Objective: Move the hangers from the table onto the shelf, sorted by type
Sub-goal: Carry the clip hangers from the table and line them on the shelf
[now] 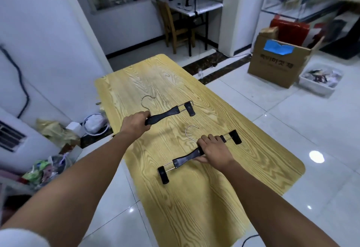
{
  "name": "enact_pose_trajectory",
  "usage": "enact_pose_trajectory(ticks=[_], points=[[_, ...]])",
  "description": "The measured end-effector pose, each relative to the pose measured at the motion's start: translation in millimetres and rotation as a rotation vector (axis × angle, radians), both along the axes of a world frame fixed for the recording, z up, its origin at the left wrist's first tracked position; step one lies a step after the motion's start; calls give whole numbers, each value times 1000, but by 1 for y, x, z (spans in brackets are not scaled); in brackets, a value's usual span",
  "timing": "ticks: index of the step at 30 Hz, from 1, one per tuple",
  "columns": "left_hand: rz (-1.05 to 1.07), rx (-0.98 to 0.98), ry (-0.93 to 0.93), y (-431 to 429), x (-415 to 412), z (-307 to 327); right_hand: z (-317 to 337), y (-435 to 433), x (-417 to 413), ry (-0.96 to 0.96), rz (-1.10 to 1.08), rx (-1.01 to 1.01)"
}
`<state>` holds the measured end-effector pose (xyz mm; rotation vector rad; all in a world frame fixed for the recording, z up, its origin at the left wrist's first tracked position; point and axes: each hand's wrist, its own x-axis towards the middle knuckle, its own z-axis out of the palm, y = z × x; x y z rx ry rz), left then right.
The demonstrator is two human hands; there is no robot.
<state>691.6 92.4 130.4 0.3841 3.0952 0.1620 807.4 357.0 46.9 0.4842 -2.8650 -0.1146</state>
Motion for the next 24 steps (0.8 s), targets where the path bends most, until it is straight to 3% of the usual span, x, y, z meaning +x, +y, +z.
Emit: enact_pose_trajectory(ticks=[13,24], points=[[365,-42,73,-148,107,64,92,-140,-19,309,425,-79],[686,-121,122,-277,258,111,142,-312,32,380,792,-168]])
